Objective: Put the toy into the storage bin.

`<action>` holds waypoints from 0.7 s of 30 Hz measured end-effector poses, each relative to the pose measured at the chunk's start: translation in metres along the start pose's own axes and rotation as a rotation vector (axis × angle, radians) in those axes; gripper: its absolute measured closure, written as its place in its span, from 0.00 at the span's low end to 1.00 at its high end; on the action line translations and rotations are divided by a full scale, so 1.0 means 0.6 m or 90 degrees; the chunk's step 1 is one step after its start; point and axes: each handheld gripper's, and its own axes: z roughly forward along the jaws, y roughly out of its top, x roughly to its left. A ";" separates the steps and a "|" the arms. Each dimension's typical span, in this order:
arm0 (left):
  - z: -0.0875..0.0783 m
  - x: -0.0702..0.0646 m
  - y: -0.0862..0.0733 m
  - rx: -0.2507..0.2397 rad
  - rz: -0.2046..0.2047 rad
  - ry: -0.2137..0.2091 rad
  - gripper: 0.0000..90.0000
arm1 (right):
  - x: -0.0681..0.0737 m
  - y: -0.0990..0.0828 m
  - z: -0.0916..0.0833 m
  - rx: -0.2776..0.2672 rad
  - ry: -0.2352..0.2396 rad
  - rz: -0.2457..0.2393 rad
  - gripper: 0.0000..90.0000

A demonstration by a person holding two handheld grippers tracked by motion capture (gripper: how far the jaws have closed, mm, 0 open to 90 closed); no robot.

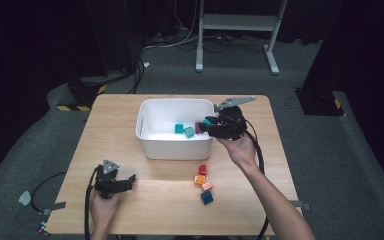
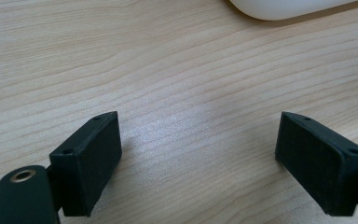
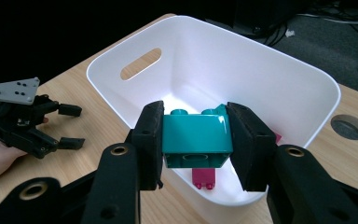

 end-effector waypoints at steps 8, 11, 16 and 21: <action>0.000 0.000 0.000 0.000 0.000 0.000 0.16 | -0.004 0.026 0.019 0.007 -0.004 0.000 0.65; 0.000 0.000 0.000 0.000 0.000 0.000 0.16 | -0.007 0.034 0.025 0.007 -0.005 -0.001 0.65; 0.000 0.000 0.000 0.000 0.000 0.000 0.16 | -0.010 0.041 0.043 0.015 -0.004 -0.008 0.65; 0.000 0.000 0.000 0.000 -0.001 0.000 0.16 | -0.013 0.046 0.060 0.022 -0.008 -0.003 0.65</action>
